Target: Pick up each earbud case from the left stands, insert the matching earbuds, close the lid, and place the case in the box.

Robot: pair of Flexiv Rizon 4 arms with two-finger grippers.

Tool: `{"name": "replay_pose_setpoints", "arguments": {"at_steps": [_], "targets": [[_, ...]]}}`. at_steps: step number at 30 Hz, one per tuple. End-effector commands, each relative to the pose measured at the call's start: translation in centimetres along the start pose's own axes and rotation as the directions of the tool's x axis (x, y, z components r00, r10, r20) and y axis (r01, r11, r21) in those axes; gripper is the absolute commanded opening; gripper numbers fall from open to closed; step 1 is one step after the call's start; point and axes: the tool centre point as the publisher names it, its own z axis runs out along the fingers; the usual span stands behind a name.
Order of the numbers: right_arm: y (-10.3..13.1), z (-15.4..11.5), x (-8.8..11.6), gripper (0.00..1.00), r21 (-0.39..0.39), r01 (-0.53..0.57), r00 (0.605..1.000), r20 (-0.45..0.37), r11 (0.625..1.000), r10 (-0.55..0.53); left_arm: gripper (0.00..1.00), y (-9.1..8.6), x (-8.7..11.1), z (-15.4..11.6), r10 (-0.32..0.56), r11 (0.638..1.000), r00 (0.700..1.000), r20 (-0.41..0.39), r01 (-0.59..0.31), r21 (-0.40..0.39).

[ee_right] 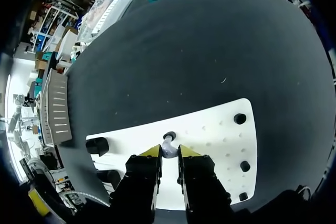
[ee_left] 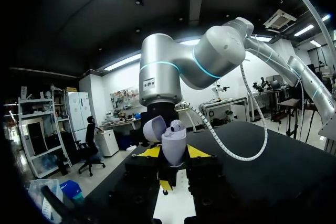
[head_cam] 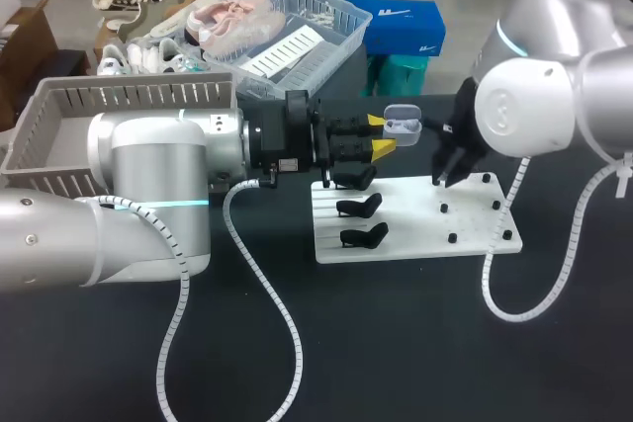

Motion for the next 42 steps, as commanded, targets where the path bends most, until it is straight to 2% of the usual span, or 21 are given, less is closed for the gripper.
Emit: {"name": "replay_pose_setpoints", "arguments": {"at_steps": [1, 16, 23, 28, 35, 39, 42], "targets": [[0.0, 0.1, -0.2, 0.00, 0.000, 0.000, 1.000, -0.001, 1.000, 0.000, 0.00, -0.1, 0.0, 0.0, 0.001, 1.000, 1.000, 0.001, -0.001, -0.004], [-0.5, -2.4, 0.9, 0.00, 0.001, -0.002, 0.999, 0.050, 1.000, 0.002, 0.00, -0.1, 0.0, 0.0, 0.001, 1.000, 1.000, 0.001, -0.001, -0.004], [-1.9, -4.5, 2.8, 0.00, 0.003, -0.012, 0.996, 0.092, 1.000, 0.012, 0.00, -0.1, 0.0, 0.0, 0.001, 1.000, 1.000, 0.001, -0.001, -0.004], [-2.9, -6.5, 5.2, 0.00, 0.012, 0.003, 0.991, 0.131, 1.000, -0.005, 0.00, -0.1, 0.0, 0.0, 0.001, 1.000, 1.000, 0.001, -0.001, -0.004], [-2.9, -8.7, 8.1, 0.00, 0.072, 0.113, 0.983, 0.137, 0.991, -0.122, 0.00, -0.1, 0.0, 0.0, 0.001, 1.000, 1.000, 0.001, -0.001, -0.004], [-2.7, -9.7, 9.8, 0.00, 0.140, 0.220, 0.963, 0.125, 0.966, -0.237, 0.00, -0.1, 0.0, 0.0, 0.001, 1.000, 1.000, 0.001, -0.001, -0.004], [-2.7, -9.9, 10.7, 0.00, 0.135, 0.287, 0.949, 0.098, 0.948, -0.301, 0.00, -0.1, 0.0, 0.0, 0.001, 1.000, 1.000, 0.001, -0.001, -0.004]]}}
